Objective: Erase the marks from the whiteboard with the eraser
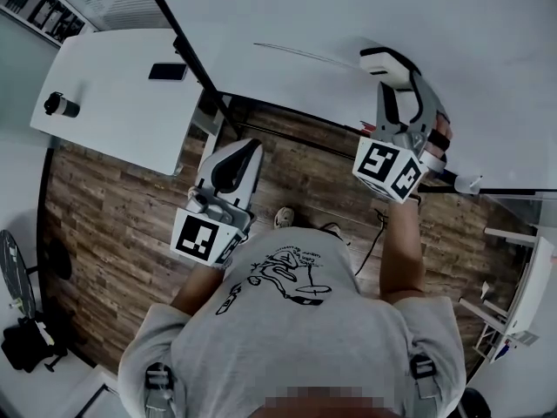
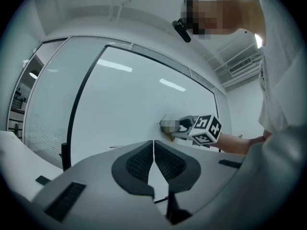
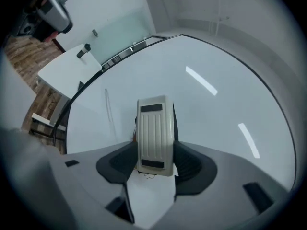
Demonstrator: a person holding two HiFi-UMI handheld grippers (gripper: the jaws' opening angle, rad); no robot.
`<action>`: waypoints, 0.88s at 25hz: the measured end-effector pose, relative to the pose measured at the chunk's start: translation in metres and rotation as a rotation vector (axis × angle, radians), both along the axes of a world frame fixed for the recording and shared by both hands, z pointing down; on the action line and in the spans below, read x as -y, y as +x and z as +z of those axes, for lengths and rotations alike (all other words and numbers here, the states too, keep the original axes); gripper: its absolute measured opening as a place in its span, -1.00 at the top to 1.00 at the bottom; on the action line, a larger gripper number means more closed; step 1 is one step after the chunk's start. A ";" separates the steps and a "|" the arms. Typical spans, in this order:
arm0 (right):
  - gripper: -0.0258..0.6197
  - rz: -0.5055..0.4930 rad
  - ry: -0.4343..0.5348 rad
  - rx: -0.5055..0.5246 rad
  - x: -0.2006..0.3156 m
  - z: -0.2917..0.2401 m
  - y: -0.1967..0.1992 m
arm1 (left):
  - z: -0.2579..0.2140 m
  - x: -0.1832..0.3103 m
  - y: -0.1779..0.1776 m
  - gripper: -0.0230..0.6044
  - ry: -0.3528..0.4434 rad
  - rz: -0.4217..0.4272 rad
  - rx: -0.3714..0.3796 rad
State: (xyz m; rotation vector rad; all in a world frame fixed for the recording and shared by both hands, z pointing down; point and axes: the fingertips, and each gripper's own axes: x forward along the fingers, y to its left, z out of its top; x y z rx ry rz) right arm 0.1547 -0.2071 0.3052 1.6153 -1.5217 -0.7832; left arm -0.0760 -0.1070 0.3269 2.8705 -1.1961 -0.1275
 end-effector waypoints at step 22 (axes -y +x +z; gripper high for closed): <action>0.17 -0.019 -0.002 0.055 0.032 0.018 -0.019 | 0.005 0.004 -0.004 0.84 -0.008 -0.012 -0.004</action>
